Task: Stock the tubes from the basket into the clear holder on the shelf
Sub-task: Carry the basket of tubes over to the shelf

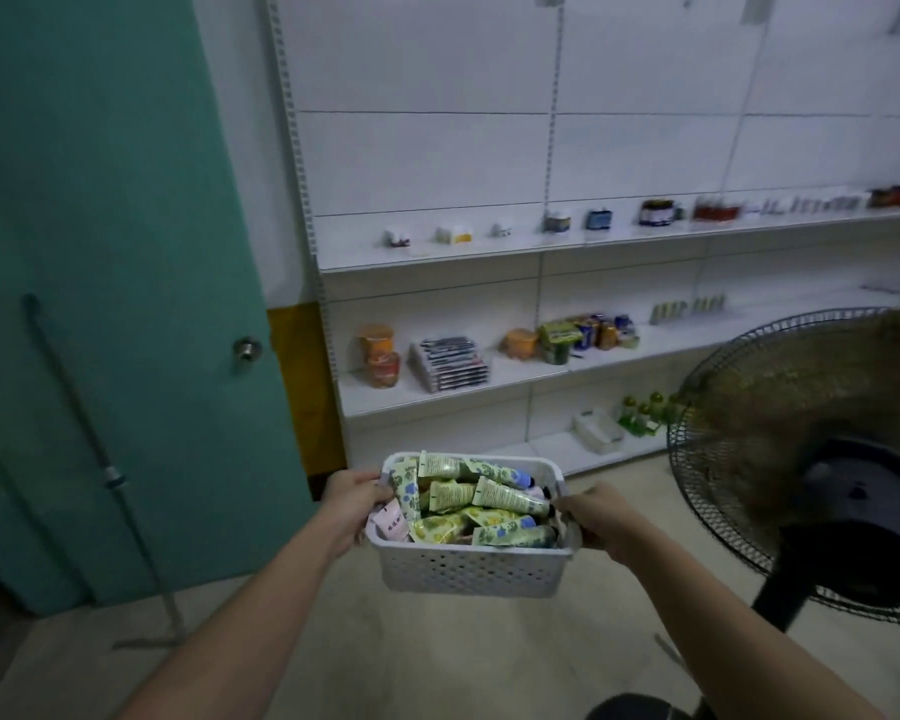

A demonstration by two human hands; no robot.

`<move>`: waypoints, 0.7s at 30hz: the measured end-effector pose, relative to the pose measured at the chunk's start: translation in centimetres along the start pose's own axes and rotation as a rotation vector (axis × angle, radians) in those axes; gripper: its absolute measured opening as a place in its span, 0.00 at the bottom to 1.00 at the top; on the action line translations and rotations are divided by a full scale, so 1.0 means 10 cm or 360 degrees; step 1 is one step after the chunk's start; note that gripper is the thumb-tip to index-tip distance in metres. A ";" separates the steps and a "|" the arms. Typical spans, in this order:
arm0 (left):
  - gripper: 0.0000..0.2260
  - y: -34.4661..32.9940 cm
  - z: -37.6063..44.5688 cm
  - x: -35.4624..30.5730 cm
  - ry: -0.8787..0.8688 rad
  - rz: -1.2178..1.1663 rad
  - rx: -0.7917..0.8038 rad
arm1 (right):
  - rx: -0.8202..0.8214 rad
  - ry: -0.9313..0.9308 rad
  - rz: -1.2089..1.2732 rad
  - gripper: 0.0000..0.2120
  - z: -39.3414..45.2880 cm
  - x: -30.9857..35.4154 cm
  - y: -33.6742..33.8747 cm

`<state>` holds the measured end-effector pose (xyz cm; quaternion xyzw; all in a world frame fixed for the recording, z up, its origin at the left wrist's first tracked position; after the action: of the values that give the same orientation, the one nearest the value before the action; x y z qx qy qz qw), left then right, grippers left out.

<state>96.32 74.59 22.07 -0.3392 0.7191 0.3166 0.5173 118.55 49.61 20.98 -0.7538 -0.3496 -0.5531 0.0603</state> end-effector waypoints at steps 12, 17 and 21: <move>0.21 -1.06 2.77 -1.06 -0.0152 0.0043 0.0266 | -0.0263 -0.0118 0.0028 0.06 2.11 1.04 0.28; 0.18 -1.74 3.71 -1.60 -0.0233 0.0070 0.0374 | -0.0388 -0.0146 0.0074 0.06 3.07 1.47 0.66; 0.21 -2.34 4.49 -1.92 -0.0261 0.0051 0.0418 | -0.0399 -0.0136 0.0153 0.07 3.92 1.77 0.98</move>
<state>143.66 100.52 26.19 -0.2301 0.7149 0.2547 0.6091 157.93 69.08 24.44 -0.7943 -0.2435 -0.5562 -0.0229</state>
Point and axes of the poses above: each hand's wrist, its own z-axis towards the middle knuckle, its own y-axis out of the back of the hand, x = y × z, the point moved 10 cm from there along z, towards the middle knuckle
